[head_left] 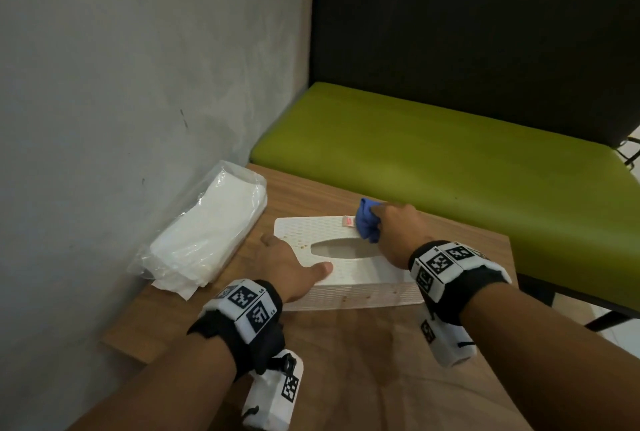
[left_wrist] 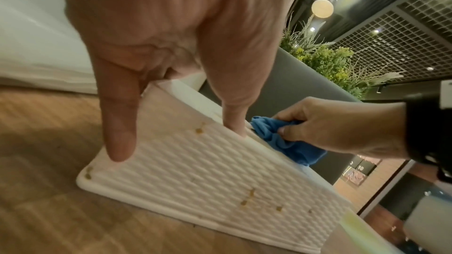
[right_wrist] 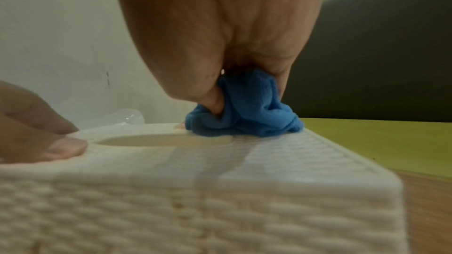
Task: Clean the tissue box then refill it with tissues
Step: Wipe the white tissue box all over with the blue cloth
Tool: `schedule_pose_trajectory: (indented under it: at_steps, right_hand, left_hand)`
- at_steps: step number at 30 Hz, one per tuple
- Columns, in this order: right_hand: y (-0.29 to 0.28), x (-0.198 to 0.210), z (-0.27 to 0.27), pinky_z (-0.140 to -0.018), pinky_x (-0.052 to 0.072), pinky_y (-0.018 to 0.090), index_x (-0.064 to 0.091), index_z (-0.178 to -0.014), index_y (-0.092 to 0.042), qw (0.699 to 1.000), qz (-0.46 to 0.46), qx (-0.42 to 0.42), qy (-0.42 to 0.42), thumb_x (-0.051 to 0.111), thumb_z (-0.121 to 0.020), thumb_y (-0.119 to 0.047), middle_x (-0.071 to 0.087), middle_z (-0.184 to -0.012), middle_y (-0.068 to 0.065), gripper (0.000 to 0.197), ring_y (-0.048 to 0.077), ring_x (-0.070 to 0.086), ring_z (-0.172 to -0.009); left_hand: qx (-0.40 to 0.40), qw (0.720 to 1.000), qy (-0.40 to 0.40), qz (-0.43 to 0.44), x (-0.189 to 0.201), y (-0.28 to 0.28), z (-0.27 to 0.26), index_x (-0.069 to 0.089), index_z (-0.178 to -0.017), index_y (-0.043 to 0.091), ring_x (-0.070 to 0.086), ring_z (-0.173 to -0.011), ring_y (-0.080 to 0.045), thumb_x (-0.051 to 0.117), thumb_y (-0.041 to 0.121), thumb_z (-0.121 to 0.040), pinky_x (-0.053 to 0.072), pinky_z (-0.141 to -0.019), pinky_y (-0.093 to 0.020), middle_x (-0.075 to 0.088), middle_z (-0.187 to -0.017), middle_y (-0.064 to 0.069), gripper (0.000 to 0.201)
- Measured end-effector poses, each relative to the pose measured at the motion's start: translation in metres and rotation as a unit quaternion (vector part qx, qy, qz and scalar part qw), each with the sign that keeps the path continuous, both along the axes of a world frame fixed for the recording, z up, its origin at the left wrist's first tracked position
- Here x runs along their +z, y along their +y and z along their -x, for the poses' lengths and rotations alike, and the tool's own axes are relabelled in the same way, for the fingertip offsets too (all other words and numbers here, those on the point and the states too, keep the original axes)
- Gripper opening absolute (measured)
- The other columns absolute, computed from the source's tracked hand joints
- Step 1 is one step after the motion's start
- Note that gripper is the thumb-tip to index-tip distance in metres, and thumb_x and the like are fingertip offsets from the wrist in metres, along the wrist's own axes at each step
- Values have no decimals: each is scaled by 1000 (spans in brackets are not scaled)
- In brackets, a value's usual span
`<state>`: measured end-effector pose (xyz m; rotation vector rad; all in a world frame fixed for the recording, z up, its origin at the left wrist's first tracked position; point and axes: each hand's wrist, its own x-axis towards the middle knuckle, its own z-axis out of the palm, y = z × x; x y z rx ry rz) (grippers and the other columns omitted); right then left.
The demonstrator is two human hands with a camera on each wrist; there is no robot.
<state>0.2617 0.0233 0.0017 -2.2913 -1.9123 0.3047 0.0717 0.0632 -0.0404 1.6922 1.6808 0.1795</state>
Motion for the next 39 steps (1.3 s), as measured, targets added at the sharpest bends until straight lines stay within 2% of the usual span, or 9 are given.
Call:
schedule_pose_trajectory:
  at_steps: [5, 10, 15, 18, 20, 24, 29, 33, 39]
  right_hand:
    - [9, -2, 16, -69, 45, 25, 35, -53, -26, 997, -9, 49, 55, 53, -74, 8, 51, -67, -14, 44, 20, 60, -75]
    - [13, -2, 39, -65, 41, 8, 58, -73, -3, 987, 15, 126, 98, 53, -76, 13, 63, -88, 18, 18, 15, 54, -68]
    - [6, 1, 12, -52, 32, 0, 32, -57, -26, 996, 5, 61, 70, 47, -80, 10, 47, -63, -10, 46, -5, 39, -52]
    - [7, -5, 12, -61, 32, 8, 31, -57, -28, 995, 21, 69, 62, 48, -81, 3, 55, -72, -6, 43, 12, 44, -59]
    - [9, -7, 20, -69, 40, 28, 36, -68, -28, 996, 11, 71, 52, 49, -81, -3, 54, -79, -3, 31, 21, 44, -66]
    - [8, -4, 24, -74, 43, 32, 35, -93, -30, 999, 2, 34, -13, 51, -88, -13, 47, -88, 1, 24, 22, 42, -77]
    - [14, -11, 22, -70, 50, 38, 35, -62, -31, 994, 18, 101, 20, 50, -68, -4, 56, -77, -2, 32, 24, 50, -68]
    - [9, -2, 29, -71, 31, 25, 60, -83, -14, 986, 25, 163, -14, 54, -78, 2, 64, -98, 7, 18, 24, 57, -90]
    - [13, 5, 27, -61, 33, 4, 60, -80, -1, 991, -25, 121, 52, 53, -77, 10, 55, -76, 5, 13, 9, 56, -71]
  left_hand:
    - [1, 996, -88, -11, -8, 4, 9, 60, -126, 18, 64, -109, -18, 84, 59, -49, 52, -92, -33, 68, -123, 3, 91]
    - [-24, 994, -105, 9, 3, 4, 17, 65, -106, 18, 65, -97, -19, 89, 30, -68, 45, -70, -22, 63, -91, 7, 46]
    - [27, 997, -72, 13, 14, 4, 19, 64, -118, 12, 62, -114, -27, 85, 43, -70, 42, -82, -26, 67, -124, -8, 61]
    - [3, 995, -100, 22, 8, 10, 13, 70, -109, 14, 67, -102, -25, 89, 38, -64, 53, -89, -34, 73, -112, -4, 54]
    - [-36, 993, -109, 30, 9, 11, 9, 72, -102, 18, 70, -92, -21, 88, 41, -58, 57, -87, -41, 76, -100, 0, 52]
    - [-31, 994, -109, 10, 5, 8, 7, 71, -103, 19, 68, -89, -19, 85, 40, -67, 53, -76, -30, 74, -98, 0, 44]
    - [2, 984, -171, 47, -1, 3, 4, 70, -115, 17, 68, -102, -23, 78, 23, -81, 53, -90, -34, 73, -111, -3, 36]
    - [-9, 982, -183, 54, -3, 5, 2, 69, -115, 21, 69, -99, -25, 77, 20, -81, 55, -93, -46, 74, -107, -4, 35]
    - [-34, 984, -166, 60, -12, 14, 1, 70, -109, 24, 71, -93, -26, 70, 49, -52, 59, -86, -47, 75, -100, -1, 62]
